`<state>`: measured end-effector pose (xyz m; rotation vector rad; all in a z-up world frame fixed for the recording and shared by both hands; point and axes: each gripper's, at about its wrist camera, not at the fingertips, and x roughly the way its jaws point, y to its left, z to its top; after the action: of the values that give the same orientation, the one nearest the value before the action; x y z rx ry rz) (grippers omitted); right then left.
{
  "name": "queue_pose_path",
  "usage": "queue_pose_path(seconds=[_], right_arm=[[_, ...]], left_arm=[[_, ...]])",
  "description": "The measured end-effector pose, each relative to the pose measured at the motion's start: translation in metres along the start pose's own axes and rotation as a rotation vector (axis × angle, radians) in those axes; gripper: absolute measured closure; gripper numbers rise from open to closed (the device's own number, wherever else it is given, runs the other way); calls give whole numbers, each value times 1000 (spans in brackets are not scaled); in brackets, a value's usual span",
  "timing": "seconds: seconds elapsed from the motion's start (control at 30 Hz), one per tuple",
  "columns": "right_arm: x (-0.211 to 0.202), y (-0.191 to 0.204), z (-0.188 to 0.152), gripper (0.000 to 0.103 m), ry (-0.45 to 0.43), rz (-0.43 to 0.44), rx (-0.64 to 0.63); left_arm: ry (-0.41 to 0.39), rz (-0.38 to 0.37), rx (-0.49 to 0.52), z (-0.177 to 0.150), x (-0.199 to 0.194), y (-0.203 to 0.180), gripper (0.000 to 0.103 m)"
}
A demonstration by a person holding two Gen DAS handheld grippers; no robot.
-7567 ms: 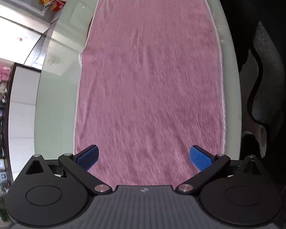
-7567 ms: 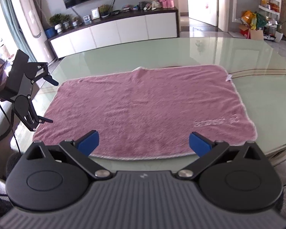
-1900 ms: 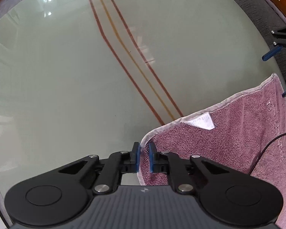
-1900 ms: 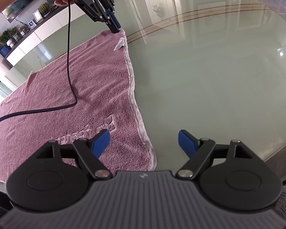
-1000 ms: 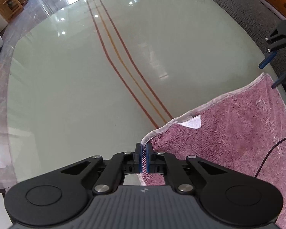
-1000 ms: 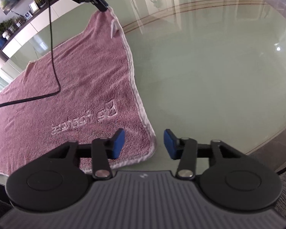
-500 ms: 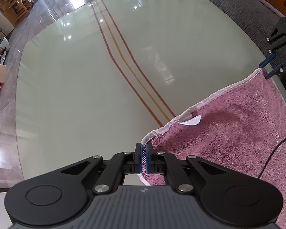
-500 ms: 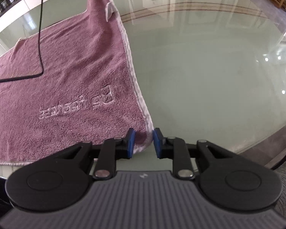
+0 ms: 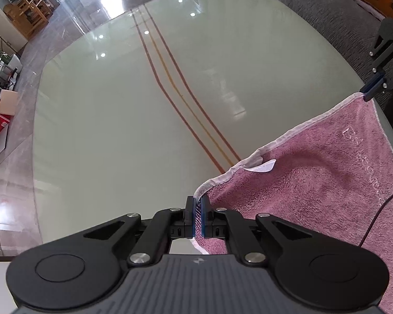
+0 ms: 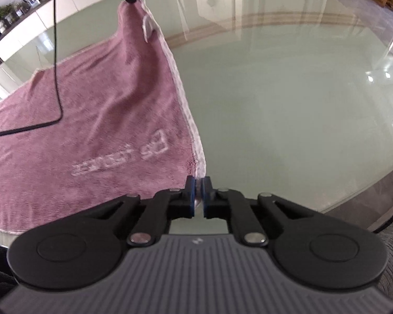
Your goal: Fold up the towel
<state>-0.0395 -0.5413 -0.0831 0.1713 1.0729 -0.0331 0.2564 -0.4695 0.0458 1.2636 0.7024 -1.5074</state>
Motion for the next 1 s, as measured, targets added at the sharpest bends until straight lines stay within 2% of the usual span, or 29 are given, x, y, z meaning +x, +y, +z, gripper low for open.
queue_pose_path(seconds=[0.33, 0.7, 1.0], right_arm=[[-45, 49, -2, 98, -80, 89, -82], [-110, 120, -16, 98, -159, 222, -203], [-137, 193, -34, 98, -187, 312, -310]], left_arm=[[6, 78, -49, -38, -65, -21, 100], [-56, 256, -149, -108, -152, -73, 99], [-79, 353, -269, -171, -186, -117, 99]])
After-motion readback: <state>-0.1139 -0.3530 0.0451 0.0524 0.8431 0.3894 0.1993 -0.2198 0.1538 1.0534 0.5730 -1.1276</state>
